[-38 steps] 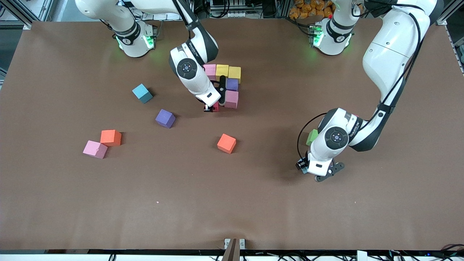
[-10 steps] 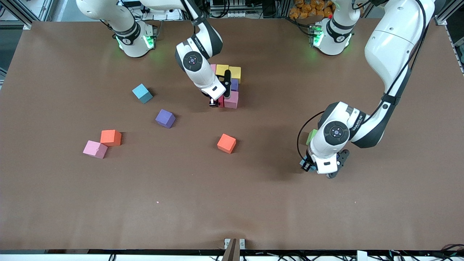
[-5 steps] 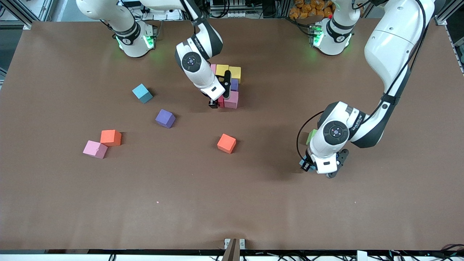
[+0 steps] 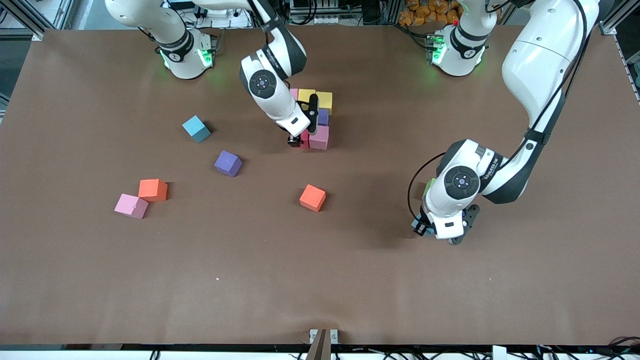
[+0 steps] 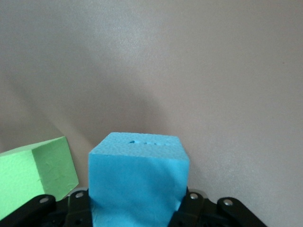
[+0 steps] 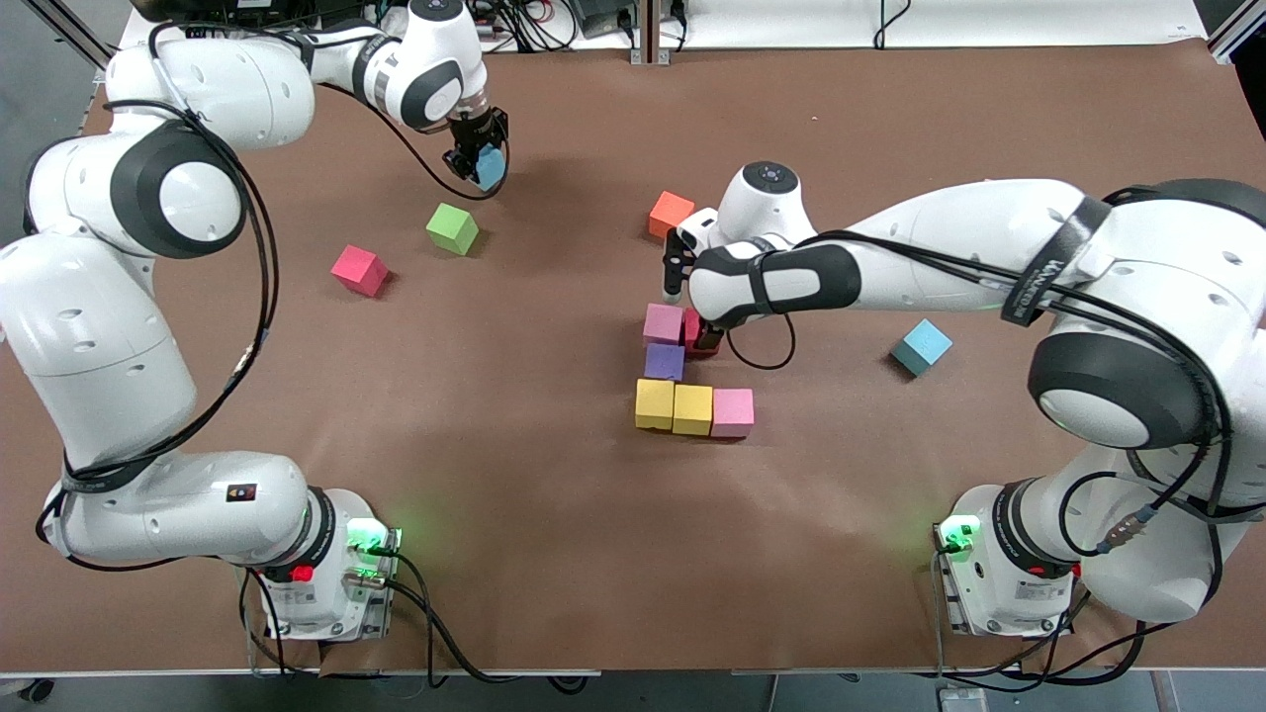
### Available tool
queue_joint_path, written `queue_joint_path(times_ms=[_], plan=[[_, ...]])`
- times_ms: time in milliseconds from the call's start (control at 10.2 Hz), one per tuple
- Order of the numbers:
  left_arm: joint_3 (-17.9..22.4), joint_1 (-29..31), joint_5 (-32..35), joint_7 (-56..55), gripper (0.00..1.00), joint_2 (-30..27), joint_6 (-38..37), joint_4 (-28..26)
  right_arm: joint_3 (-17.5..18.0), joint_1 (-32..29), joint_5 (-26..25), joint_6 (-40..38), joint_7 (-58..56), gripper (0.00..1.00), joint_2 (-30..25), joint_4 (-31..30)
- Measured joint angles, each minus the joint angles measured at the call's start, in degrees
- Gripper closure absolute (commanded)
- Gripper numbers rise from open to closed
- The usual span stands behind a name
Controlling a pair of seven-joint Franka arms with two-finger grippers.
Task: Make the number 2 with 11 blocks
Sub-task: 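Place the blue cube below the red cube while the right gripper reaches orange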
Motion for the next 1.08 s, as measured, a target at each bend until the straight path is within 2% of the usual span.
queue_joint_path(times_ms=[197,492,787,885,1082], plan=[[-1.3,0.0,0.0,-2.1,0.78,0.0,-1.3,0.0,-0.3,-1.0,0.0,-4.9,-0.1,0.18,-3.2,0.0],[-4.3,-0.4,0.0,-6.5,0.78,-0.2,-3.4,0.0,-0.5,-5.0,0.0,-7.0,-4.1,0.18,-5.9,-0.2],[-8.9,-1.9,0.0,-14.0,0.78,-1.2,-8.6,0.0,-0.9,-14.0,0.0,-9.4,-12.2,0.20,-6.6,-0.3],[-10.5,-3.6,0.0,-18.3,0.78,-1.4,-10.5,-0.1,-1.0,-18.0,0.0,-9.8,-15.5,0.20,-6.5,-0.4],[-11.2,-8.8,0.0,-29.0,0.78,-1.5,-11.6,-0.2,-1.1,-23.4,-0.5,-10.3,-19.0,0.24,-6.5,-0.4]])
